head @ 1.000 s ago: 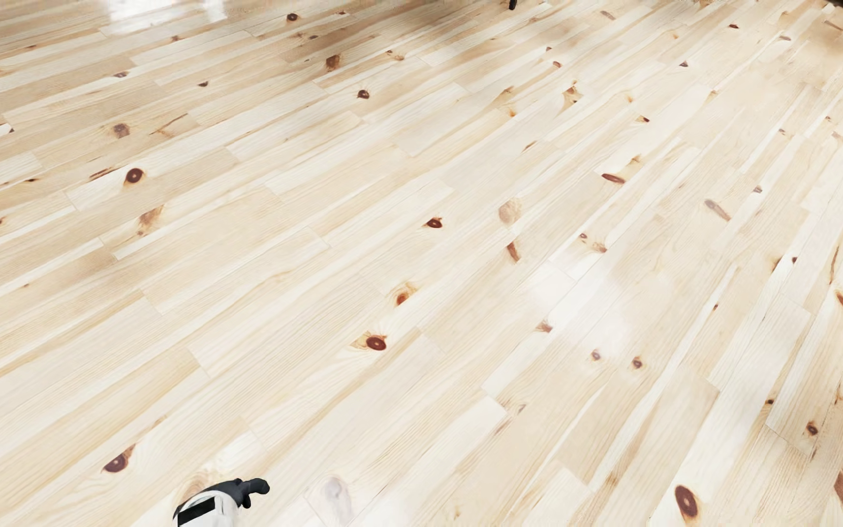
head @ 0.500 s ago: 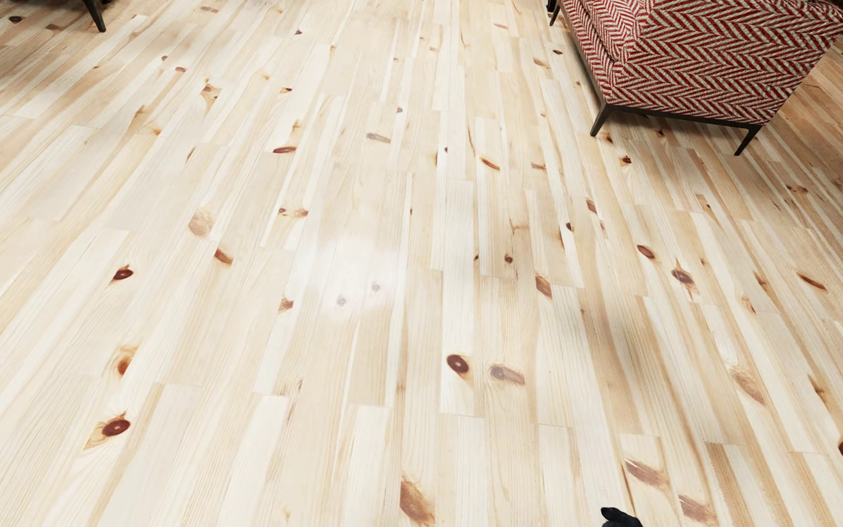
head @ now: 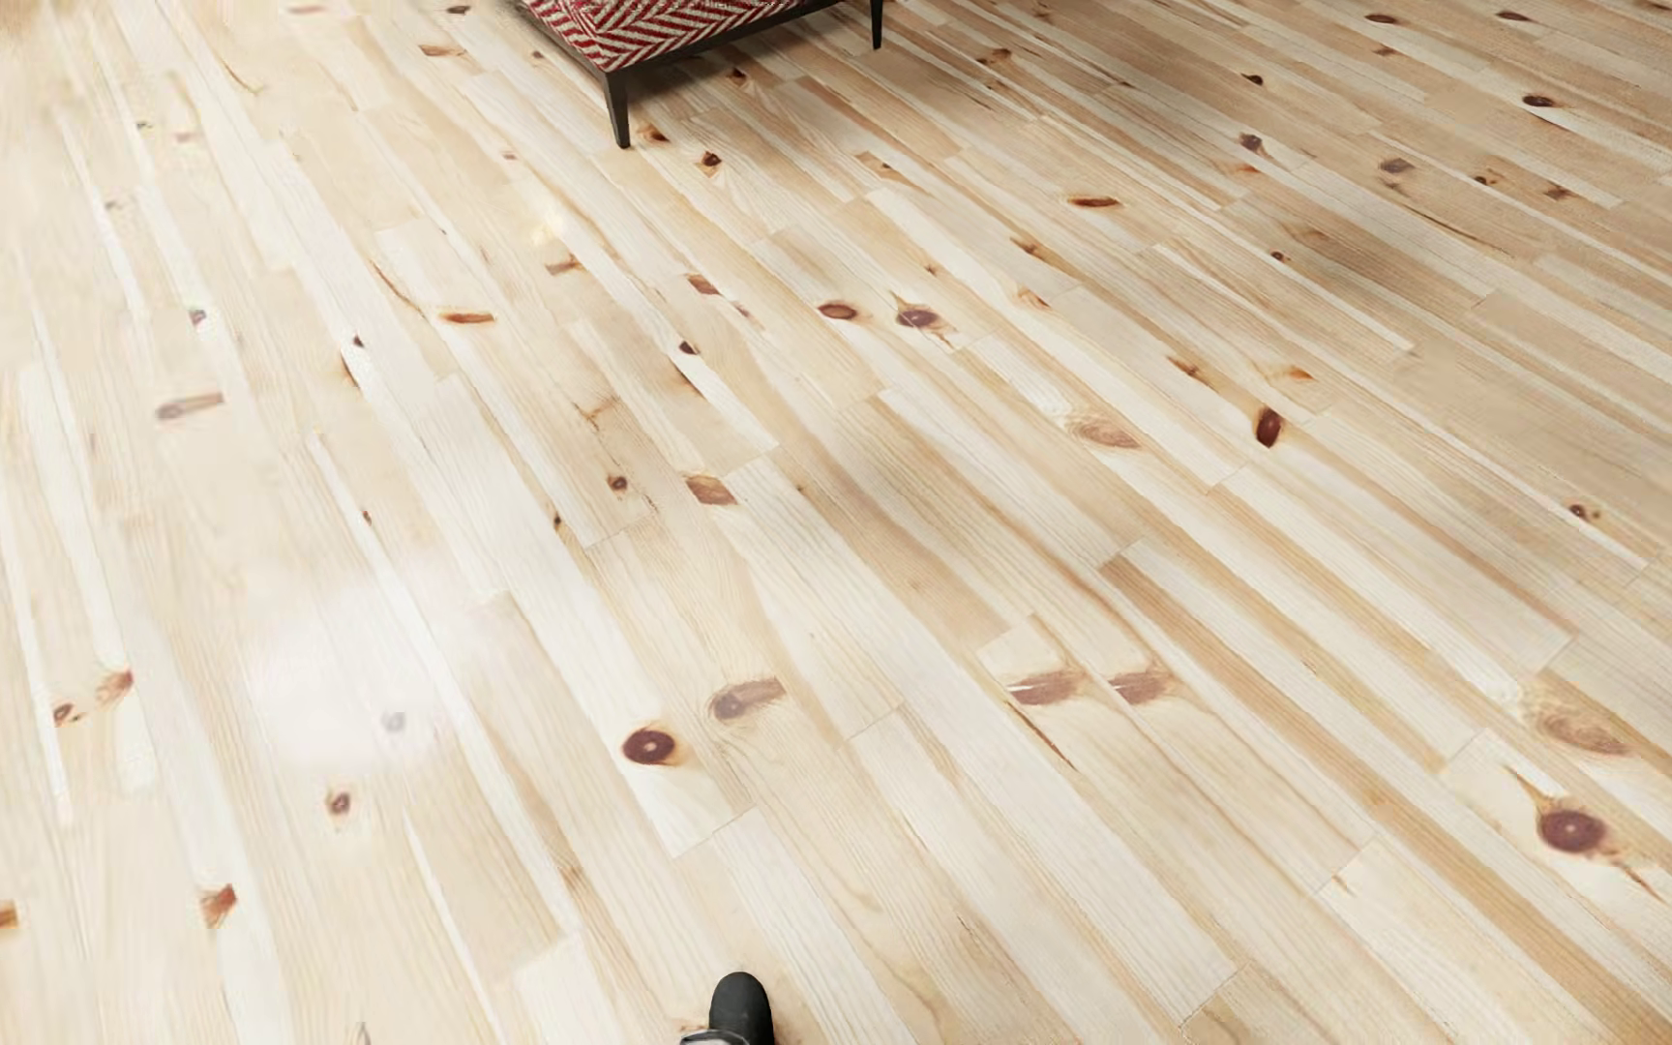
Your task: Rotate 180
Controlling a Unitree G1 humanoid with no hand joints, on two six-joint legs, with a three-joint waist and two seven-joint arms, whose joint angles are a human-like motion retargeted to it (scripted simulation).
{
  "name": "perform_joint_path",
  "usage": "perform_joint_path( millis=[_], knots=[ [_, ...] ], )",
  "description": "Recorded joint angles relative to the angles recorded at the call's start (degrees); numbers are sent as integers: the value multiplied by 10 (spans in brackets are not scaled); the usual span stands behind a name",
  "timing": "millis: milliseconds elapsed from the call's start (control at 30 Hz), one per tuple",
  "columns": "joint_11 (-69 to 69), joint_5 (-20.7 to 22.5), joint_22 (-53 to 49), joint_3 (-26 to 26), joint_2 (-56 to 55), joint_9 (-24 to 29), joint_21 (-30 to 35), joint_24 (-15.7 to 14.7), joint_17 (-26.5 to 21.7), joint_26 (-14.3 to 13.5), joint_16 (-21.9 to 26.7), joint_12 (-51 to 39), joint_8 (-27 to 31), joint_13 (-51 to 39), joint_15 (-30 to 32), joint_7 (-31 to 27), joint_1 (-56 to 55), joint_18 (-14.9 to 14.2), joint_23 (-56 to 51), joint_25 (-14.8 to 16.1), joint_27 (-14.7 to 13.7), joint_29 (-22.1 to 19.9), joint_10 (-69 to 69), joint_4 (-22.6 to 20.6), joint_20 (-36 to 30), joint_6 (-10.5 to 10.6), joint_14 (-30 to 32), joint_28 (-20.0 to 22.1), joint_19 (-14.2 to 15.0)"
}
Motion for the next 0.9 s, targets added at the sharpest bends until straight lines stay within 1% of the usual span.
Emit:
perform_joint_path(
  millis=[33,100,133,167,200,233,267,300,333,367,400,433,467,500,533,567,600,633,700,733,767,800,833,867,900],
  knots=[
    [10,-3,24,-5,1,-1,0,4,4,11,-1,-13,16,12,-1,26,16,8,2,1,-2,2,-6,8,-16,-1,-9,-10,2],
    [60,-18,78,-12,-8,0,-11,19,20,37,-8,-53,21,45,13,60,36,3,6,4,5,4,4,11,-52,-11,-35,-37,4],
    [96,-24,97,-14,-21,1,-14,30,25,42,-9,-76,25,67,27,73,41,8,10,3,2,11,17,12,-74,-16,-50,-55,9],
    [145,-27,101,-15,-42,2,-10,38,26,35,-9,-92,36,79,50,90,49,14,17,-1,0,27,28,13,-91,-19,-65,-63,22],
    [203,-27,92,-14,-69,4,3,37,17,26,-11,-102,59,87,79,108,59,18,27,-17,1,52,36,13,-94,-23,-80,-53,59],
    [260,-20,73,-10,-97,7,21,26,6,17,-12,-105,86,90,115,129,69,19,36,-36,3,86,45,17,-81,-28,-95,-24,122],
    [318,2,51,-1,-124,10,36,11,-7,8,-14,-105,83,88,148,152,79,18,43,-57,3,109,57,25,-62,-35,-110,11,125],
    [365,15,30,10,-152,13,46,-4,-15,-6,-13,-106,71,83,170,173,88,15,49,-74,4,124,67,38,-43,-40,-122,46,125],
    [399,15,18,20,-176,15,46,-15,-17,-16,-11,-110,53,79,175,187,96,13,50,-81,5,128,74,48,-32,-44,-130,67,125],
    [412,-19,10,26,-201,17,39,-25,-15,-19,-7,-119,25,74,174,196,103,11,45,-79,3,125,74,56,-25,-49,-135,74,125],
    [407,-89,6,27,-222,19,35,-27,-14,-19,-2,-131,-20,69,171,199,108,10,36,-79,-4,122,71,58,-25,-54,-136,73,125],
    [382,-173,3,21,-230,19,32,-24,-17,-16,2,-143,-70,65,159,195,109,8,21,-79,-14,114,68,53,-29,-61,-137,66,130],
    [339,-239,2,12,-224,17,31,-23,-24,-15,5,-154,-123,60,139,189,109,7,5,-79,-24,108,64,44,-31,-69,-139,59,96],
    [282,-273,1,5,-209,15,31,-24,-32,-14,6,-162,-171,53,121,183,109,5,-9,-80,-30,100,62,35,-30,-77,-140,58,61],
    [213,-281,3,0,-190,12,30,-23,-40,-12,7,-168,-199,42,110,176,110,2,-19,-79,-33,91,58,29,-30,-85,-141,58,57],
    [132,-268,5,-3,-168,9,32,-23,-47,-11,8,-170,-203,28,115,169,111,-1,-24,-80,-32,84,52,26,-30,-91,-140,58,80],
    [44,-241,8,-4,-141,5,38,-25,-53,-9,11,-167,-194,11,143,164,115,-4,-25,-84,-30,82,39,27,-26,-95,-136,57,76],
    [-12,-229,10,-1,-114,0,46,-27,-59,-8,14,-162,-206,-8,150,161,119,-8,-25,-87,-30,84,26,30,-21,-99,-130,58,63],
    [-79,-205,14,4,-78,-7,59,-36,-67,-4,20,-139,-223,-47,169,156,127,-17,-27,-87,-32,84,13,44,-2,-102,-124,63,56],
    [-91,-193,13,6,-70,-9,70,-42,-66,3,20,-116,-224,-68,173,156,129,-23,-25,-87,-35,77,15,54,13,-101,-125,71,53],
    [-89,-184,15,8,-69,-11,77,-47,-74,4,16,-92,-221,-83,170,157,131,-29,-39,-87,-40,80,21,65,26,-99,-129,75,51],
    [-81,-176,13,9,-72,-12,77,-54,-81,10,9,-70,-217,-95,163,159,132,-34,-59,-82,-51,82,26,75,37,-97,-133,75,49],
    [-72,-169,16,10,-74,-13,78,-61,-82,16,3,-45,-212,-102,156,162,134,-39,-80,-78,-63,71,32,85,43,-95,-137,70,46],
    [-65,-162,34,10,-74,-14,74,-64,-80,18,-3,-26,-207,-102,149,164,137,-43,-100,-66,-76,56,38,93,47,-93,-140,61,42],
    [-62,-155,50,10,-73,-15,70,-67,-71,30,-11,-4,-203,-101,144,167,142,-48,-114,-53,-79,44,41,101,49,-90,-143,49,38]
  ],
)
